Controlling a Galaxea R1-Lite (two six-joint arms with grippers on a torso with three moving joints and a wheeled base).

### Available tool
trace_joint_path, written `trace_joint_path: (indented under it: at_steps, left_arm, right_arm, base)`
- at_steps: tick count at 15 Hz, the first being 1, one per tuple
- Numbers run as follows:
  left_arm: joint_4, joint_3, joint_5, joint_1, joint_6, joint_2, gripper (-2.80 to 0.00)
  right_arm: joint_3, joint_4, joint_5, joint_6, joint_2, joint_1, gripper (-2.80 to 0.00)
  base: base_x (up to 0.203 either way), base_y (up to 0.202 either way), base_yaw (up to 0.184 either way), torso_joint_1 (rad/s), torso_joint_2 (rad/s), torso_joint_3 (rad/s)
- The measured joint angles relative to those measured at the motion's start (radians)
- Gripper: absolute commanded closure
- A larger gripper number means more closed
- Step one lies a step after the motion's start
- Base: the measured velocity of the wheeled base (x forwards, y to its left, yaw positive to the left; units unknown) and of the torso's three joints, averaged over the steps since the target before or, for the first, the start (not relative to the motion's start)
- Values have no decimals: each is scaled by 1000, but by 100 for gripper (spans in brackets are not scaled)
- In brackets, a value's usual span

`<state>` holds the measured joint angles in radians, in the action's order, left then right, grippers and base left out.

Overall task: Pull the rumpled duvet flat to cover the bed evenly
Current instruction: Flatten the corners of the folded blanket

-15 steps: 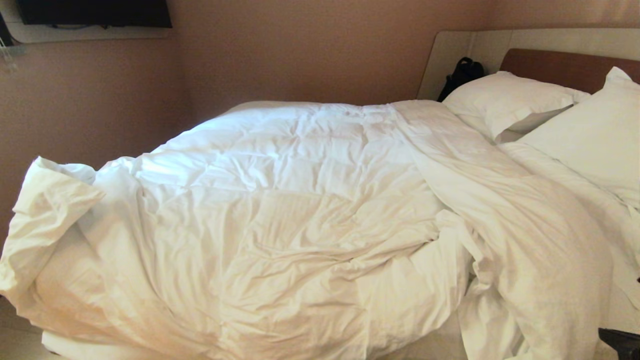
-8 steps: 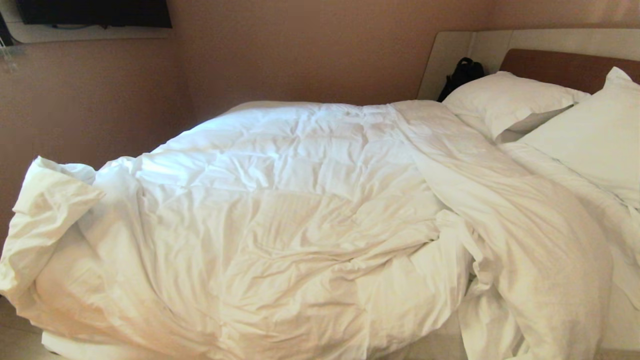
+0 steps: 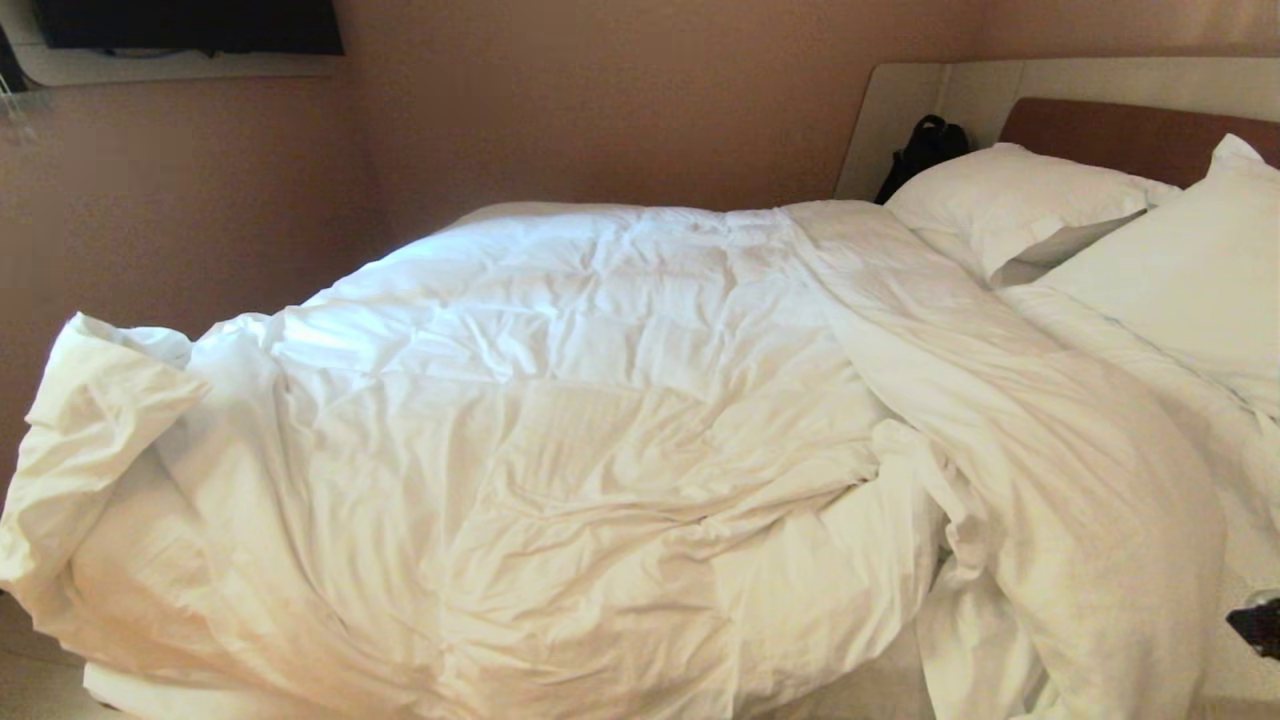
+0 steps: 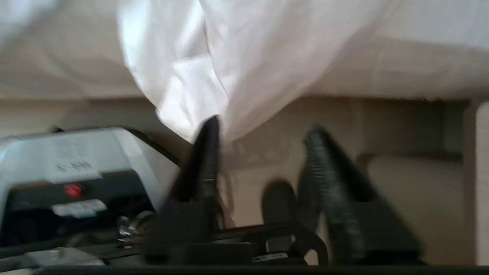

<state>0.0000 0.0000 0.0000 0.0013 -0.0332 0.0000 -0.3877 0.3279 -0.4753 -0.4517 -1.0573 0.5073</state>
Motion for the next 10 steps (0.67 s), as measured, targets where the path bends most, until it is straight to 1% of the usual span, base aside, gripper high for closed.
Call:
trace_joint_path:
  at_steps: [3, 7, 10]
  left_arm:
    - [0, 0, 1, 0, 0, 0, 0]
    - [0, 0, 1, 0, 0, 0, 0]
    - [0, 0, 0, 0, 0, 0, 0]
  right_arm:
    - [1, -52, 1, 4, -141, -16, -280]
    - [-3, -159, 1, 5, -293, -27, -280]
    - [-2, -241, -5, -2, -403, -57, -280]
  base:
    - [0, 0, 0, 0, 0, 0]
    - [0, 0, 0, 0, 0, 0]
    - [0, 0, 0, 0, 0, 0]
